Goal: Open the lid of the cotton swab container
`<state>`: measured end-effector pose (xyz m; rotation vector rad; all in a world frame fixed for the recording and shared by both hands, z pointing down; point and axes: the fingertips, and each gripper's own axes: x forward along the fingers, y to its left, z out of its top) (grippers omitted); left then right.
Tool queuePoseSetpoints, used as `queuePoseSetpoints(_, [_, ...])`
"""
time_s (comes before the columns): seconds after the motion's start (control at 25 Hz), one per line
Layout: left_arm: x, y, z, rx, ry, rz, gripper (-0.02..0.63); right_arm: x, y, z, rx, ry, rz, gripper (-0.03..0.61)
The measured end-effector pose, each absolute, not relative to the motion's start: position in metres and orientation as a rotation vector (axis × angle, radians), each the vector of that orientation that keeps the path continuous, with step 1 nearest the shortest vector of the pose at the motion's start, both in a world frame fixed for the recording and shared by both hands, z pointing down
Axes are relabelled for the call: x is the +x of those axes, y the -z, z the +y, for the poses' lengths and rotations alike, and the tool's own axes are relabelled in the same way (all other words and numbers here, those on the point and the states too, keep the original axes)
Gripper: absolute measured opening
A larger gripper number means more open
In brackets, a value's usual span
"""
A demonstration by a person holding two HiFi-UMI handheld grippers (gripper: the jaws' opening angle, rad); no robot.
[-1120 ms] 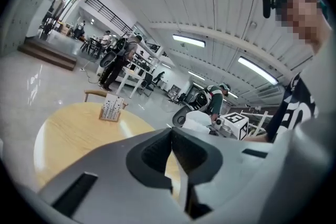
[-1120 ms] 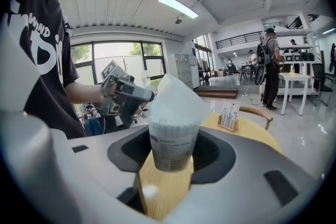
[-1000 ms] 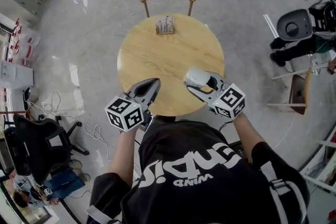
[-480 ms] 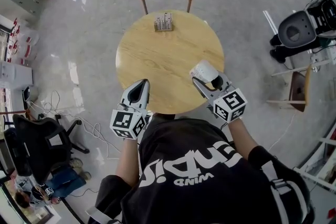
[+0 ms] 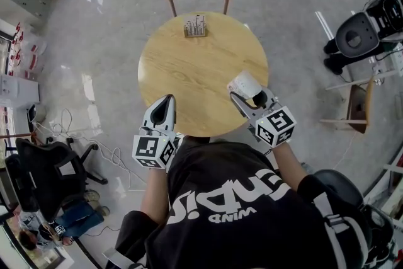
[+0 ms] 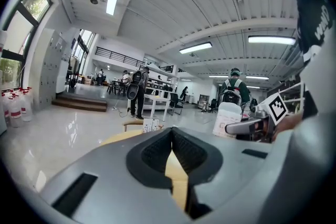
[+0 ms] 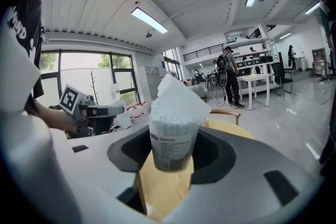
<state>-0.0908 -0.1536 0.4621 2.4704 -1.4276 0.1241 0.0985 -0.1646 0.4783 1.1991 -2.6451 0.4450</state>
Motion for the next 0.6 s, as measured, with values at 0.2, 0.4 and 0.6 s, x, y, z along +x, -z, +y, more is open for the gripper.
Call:
queuePoseSetpoints(0.2, [-0.0893,-0.46,-0.1554,2.463,-0.109,-1.434,0.012,0.0962,-0.4776,-0.1658,1.184,-0.419,-2.646,0.206])
queuePoseSetpoints(0.4, [-0.0909,-0.4581,-0.1575,2.457,-0.102,-1.439,0.012,0.0925,-0.4784,-0.1636,1.166,-0.398,-2.647,0.206])
queuePoseSetpoints(0.6, [-0.0887,-0.4573,-0.1582,2.455,-0.101,-1.441,0.012,0.0926,-0.4795,-0.1627,1.156,-0.387,-2.648,0.206])
